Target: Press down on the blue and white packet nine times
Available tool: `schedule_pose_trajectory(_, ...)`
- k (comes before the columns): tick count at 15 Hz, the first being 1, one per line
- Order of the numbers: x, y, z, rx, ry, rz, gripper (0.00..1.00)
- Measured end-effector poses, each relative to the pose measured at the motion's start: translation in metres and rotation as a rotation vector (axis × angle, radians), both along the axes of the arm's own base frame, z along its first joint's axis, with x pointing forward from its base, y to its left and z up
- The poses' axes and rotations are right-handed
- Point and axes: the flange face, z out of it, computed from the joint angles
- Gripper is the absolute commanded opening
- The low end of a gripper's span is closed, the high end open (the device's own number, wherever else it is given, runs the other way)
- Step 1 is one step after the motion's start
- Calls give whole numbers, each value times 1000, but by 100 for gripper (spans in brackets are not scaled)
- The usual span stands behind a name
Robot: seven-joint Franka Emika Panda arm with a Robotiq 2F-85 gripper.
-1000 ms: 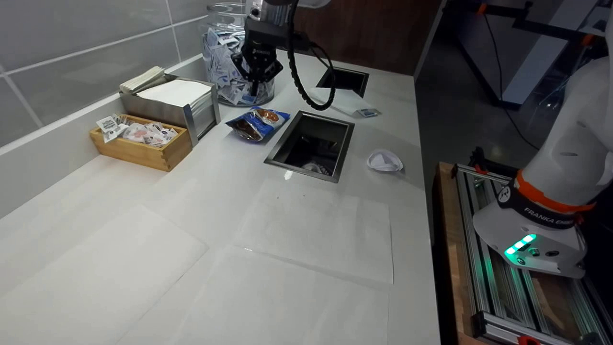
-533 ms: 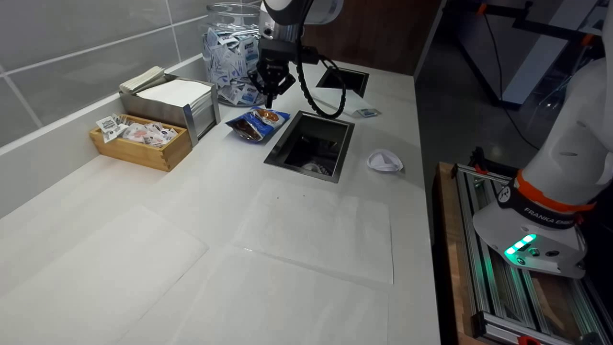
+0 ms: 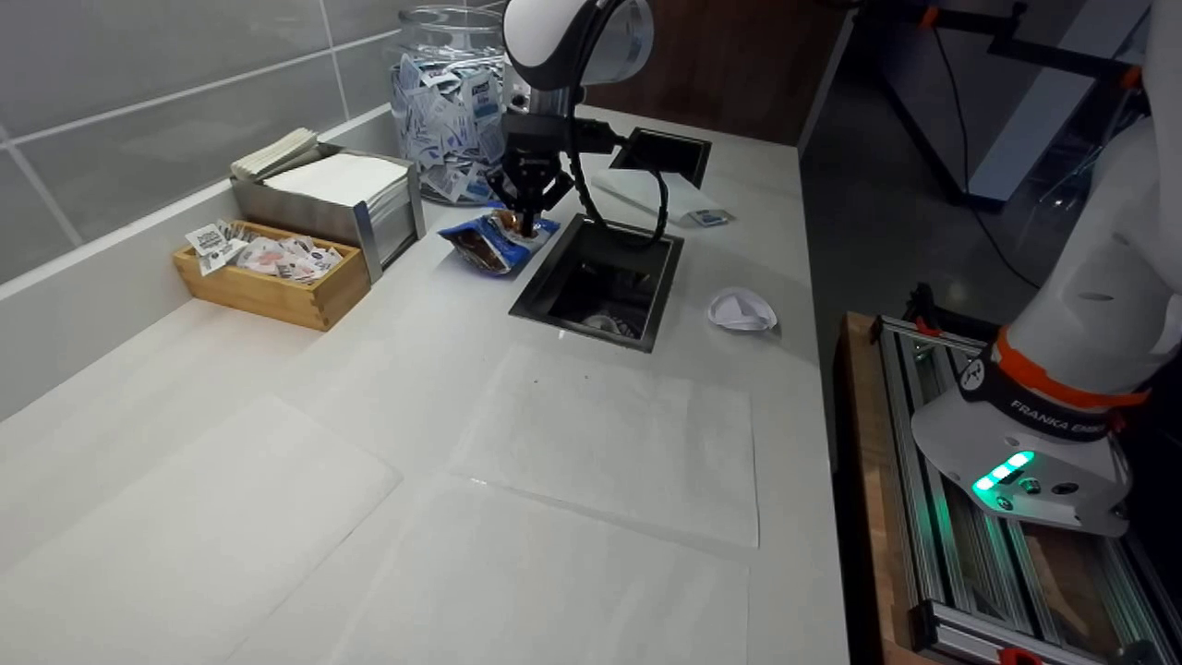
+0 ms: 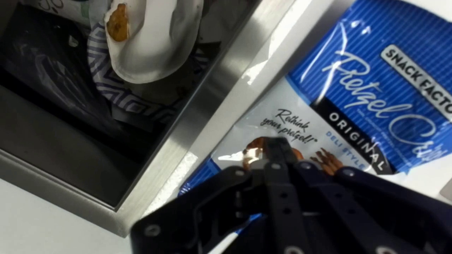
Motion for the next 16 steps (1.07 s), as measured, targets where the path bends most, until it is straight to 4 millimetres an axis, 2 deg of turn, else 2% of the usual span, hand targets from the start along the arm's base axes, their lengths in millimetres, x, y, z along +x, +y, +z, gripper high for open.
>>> schedule_pose_trajectory(9, 6, 3, 2, 0, -3, 8, 0)
schedule_pose_trajectory(11, 8, 9, 13, -7, -22, 22, 0)
schedule_pose_trajectory(14, 11, 18, 46, -24, -82, 42, 0)
schedule_pose_trajectory(16, 13, 16, 67, -38, -123, 46, 0)
